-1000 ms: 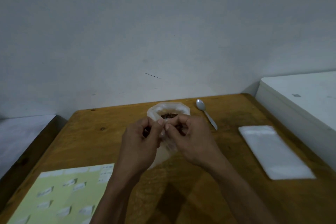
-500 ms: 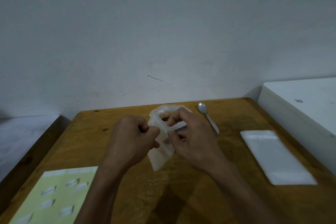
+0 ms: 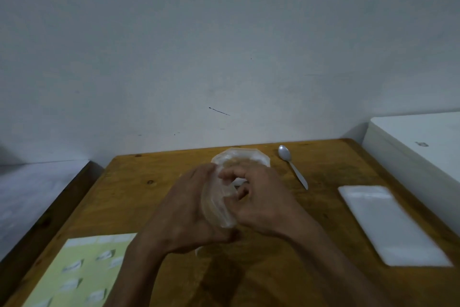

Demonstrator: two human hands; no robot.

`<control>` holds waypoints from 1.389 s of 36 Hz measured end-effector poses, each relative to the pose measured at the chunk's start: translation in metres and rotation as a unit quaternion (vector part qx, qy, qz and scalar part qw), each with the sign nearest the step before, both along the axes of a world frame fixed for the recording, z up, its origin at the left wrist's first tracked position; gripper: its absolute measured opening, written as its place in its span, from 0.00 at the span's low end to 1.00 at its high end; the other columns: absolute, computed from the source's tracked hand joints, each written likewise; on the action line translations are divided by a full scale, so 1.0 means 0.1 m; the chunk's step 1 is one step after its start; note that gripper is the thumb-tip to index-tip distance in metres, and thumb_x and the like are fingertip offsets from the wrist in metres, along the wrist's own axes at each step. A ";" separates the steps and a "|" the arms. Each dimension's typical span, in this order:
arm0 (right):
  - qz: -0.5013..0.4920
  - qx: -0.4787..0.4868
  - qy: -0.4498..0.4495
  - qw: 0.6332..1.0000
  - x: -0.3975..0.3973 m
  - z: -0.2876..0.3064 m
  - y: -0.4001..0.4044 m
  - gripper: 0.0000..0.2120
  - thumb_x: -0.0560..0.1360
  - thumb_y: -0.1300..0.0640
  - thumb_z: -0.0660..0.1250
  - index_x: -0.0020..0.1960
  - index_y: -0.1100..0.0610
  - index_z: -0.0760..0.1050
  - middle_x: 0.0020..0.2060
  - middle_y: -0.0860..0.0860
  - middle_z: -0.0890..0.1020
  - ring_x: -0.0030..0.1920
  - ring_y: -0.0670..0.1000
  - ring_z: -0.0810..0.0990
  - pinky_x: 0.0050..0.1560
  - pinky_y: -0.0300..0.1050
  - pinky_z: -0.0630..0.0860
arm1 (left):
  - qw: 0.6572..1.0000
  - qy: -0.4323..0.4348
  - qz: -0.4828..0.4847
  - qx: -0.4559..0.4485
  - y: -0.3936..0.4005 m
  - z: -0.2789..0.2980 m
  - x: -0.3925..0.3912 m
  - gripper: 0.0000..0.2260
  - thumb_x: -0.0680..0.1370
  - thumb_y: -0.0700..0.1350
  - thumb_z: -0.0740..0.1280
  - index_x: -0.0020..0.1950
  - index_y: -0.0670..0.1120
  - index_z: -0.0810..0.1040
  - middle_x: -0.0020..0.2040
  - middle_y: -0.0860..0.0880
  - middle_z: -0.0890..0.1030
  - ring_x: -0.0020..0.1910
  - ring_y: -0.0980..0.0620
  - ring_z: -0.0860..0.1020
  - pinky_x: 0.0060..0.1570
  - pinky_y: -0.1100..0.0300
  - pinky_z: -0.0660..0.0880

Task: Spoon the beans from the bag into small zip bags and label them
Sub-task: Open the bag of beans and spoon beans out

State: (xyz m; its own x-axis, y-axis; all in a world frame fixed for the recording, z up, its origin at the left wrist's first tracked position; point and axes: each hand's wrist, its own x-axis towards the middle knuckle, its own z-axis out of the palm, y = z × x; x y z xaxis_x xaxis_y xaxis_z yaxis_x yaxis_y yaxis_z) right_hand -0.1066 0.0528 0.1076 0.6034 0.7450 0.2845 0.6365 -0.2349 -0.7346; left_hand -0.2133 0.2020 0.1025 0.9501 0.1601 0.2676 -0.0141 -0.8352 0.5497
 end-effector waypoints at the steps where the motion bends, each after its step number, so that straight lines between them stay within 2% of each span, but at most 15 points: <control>1: -0.003 -0.010 -0.010 1.000 0.01 0.01 0.00 0.22 0.72 0.55 0.74 0.65 0.50 0.78 0.59 0.44 0.81 0.52 0.43 0.81 0.53 0.41 0.80 | 1.000 -0.005 0.007 0.012 0.03 -0.03 0.01 0.41 0.58 0.68 0.76 0.68 0.60 0.67 0.62 0.62 0.73 0.59 0.60 0.74 0.55 0.54 0.76; 5: -0.007 -0.030 -0.019 0.999 0.05 0.01 -0.01 0.21 0.72 0.54 0.75 0.64 0.50 0.79 0.59 0.44 0.81 0.50 0.43 0.81 0.53 0.45 0.81 | 0.998 -0.015 0.012 0.056 0.08 -0.12 0.04 0.40 0.60 0.71 0.73 0.67 0.55 0.72 0.60 0.61 0.75 0.57 0.60 0.74 0.53 0.59 0.75; 9: 0.004 -0.035 0.009 0.999 0.11 0.00 -0.04 0.18 0.73 0.52 0.74 0.63 0.49 0.80 0.58 0.42 0.81 0.45 0.43 0.83 0.51 0.44 0.82 | 0.999 -0.024 0.007 0.039 0.06 -0.16 0.08 0.37 0.62 0.70 0.71 0.66 0.54 0.72 0.58 0.61 0.75 0.55 0.60 0.74 0.48 0.65 0.71; 12: -0.002 -0.034 0.047 0.998 0.24 -0.03 -0.07 0.09 0.75 0.51 0.71 0.55 0.48 0.83 0.53 0.40 0.83 0.45 0.40 0.82 0.45 0.37 0.79 | 0.999 -0.032 0.026 0.022 0.04 -0.22 0.15 0.34 0.62 0.70 0.71 0.63 0.57 0.72 0.55 0.61 0.75 0.51 0.59 0.75 0.43 0.65 0.71; 16: -0.154 -0.029 0.050 0.986 0.67 -0.22 -0.09 0.03 0.78 0.53 0.68 0.48 0.49 0.81 0.43 0.40 0.82 0.44 0.41 0.80 0.40 0.36 0.77 | 0.998 -0.021 0.063 -0.008 0.05 -0.33 0.24 0.39 0.60 0.75 0.69 0.65 0.58 0.67 0.58 0.60 0.72 0.53 0.57 0.74 0.43 0.65 0.72; 18: -0.256 -0.091 0.035 0.962 0.93 -0.36 -0.11 0.04 0.79 0.53 0.66 0.50 0.51 0.80 0.44 0.46 0.82 0.42 0.46 0.79 0.40 0.43 0.78 | 0.997 -0.013 0.075 -0.026 0.03 -0.39 0.30 0.40 0.60 0.76 0.68 0.66 0.60 0.65 0.60 0.60 0.70 0.54 0.59 0.72 0.44 0.68 0.70; 20: -0.333 -0.161 0.022 0.929 1.16 -0.51 -0.17 0.06 0.79 0.52 0.65 0.51 0.53 0.79 0.45 0.50 0.81 0.41 0.50 0.76 0.38 0.44 0.73 | 0.995 -0.015 0.086 -0.046 0.01 -0.45 0.35 0.40 0.60 0.75 0.67 0.67 0.61 0.62 0.60 0.59 0.70 0.54 0.62 0.71 0.44 0.71 0.68; 25: -0.393 -0.237 0.005 0.888 1.42 -0.82 -0.25 0.12 0.78 0.46 0.66 0.50 0.54 0.79 0.50 0.53 0.81 0.53 0.56 0.79 0.53 0.53 0.78 | 0.990 -0.016 0.111 -0.084 -0.04 -0.62 0.41 0.40 0.61 0.75 0.70 0.67 0.64 0.58 0.61 0.58 0.69 0.56 0.59 0.71 0.43 0.71 0.68; 28: -0.413 -0.229 -0.006 0.881 1.46 -0.90 -0.23 0.14 0.77 0.45 0.67 0.52 0.55 0.81 0.51 0.54 0.82 0.54 0.57 0.79 0.54 0.54 0.79 | 0.988 -0.028 0.119 -0.095 -0.06 -0.67 0.42 0.40 0.61 0.75 0.69 0.67 0.64 0.58 0.61 0.59 0.69 0.57 0.65 0.70 0.43 0.73 0.68; 31: -0.425 -0.211 -0.014 0.880 1.47 -0.93 -0.21 0.11 0.78 0.47 0.68 0.50 0.55 0.81 0.49 0.53 0.82 0.51 0.56 0.80 0.50 0.51 0.78 | 0.986 -0.032 0.126 -0.104 -0.07 -0.68 0.42 0.44 0.61 0.75 0.70 0.71 0.60 0.60 0.63 0.58 0.69 0.56 0.62 0.70 0.44 0.74 0.67; 34: -0.442 -0.172 0.014 0.880 1.47 -0.93 -0.19 0.09 0.79 0.52 0.65 0.44 0.55 0.80 0.42 0.52 0.81 0.41 0.53 0.79 0.39 0.44 0.73 | 0.986 -0.026 0.127 -0.107 -0.06 -0.69 0.42 0.47 0.60 0.76 0.69 0.73 0.58 0.59 0.64 0.57 0.68 0.58 0.60 0.69 0.45 0.74 0.66; 39: -0.438 0.046 0.069 0.895 1.43 -0.74 -0.27 0.05 0.78 0.56 0.67 0.44 0.56 0.76 0.40 0.51 0.79 0.42 0.51 0.77 0.36 0.40 0.66 | 0.984 -0.037 0.136 -0.106 0.00 -0.71 0.39 0.48 0.57 0.81 0.64 0.72 0.61 0.58 0.63 0.60 0.66 0.55 0.66 0.68 0.45 0.73 0.68; 43: -0.400 0.189 0.078 0.893 1.26 -0.37 -0.32 0.07 0.76 0.57 0.70 0.40 0.57 0.80 0.33 0.47 0.81 0.34 0.43 0.77 0.30 0.26 0.69 | 0.982 -0.059 0.151 -0.095 0.08 -0.66 0.40 0.48 0.59 0.78 0.67 0.73 0.57 0.62 0.63 0.59 0.67 0.58 0.60 0.69 0.47 0.72 0.67; 46: -0.331 0.240 0.114 0.906 1.13 -0.15 -0.29 0.06 0.78 0.53 0.69 0.44 0.52 0.83 0.33 0.49 0.84 0.35 0.47 0.82 0.36 0.36 0.78 | 0.985 -0.049 0.147 -0.071 0.17 -0.61 0.45 0.47 0.60 0.76 0.68 0.73 0.54 0.63 0.64 0.58 0.68 0.59 0.58 0.69 0.49 0.72 0.67; 50: -0.269 0.215 0.138 0.928 1.04 -0.05 -0.23 0.07 0.77 0.58 0.69 0.41 0.52 0.83 0.31 0.49 0.84 0.32 0.45 0.81 0.32 0.39 0.77 | 0.992 -0.029 0.115 -0.052 0.24 -0.55 0.53 0.45 0.60 0.76 0.69 0.72 0.58 0.61 0.64 0.59 0.66 0.57 0.65 0.66 0.49 0.73 0.64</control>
State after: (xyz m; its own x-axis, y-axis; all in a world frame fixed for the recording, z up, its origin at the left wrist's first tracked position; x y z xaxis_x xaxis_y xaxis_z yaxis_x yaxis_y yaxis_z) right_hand -0.0023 0.0298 0.1027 0.9497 0.1670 0.2649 0.2852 -0.1118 -0.9519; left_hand -0.1606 0.2260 0.0478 0.8688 0.4011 0.2904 0.1372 -0.7584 0.6371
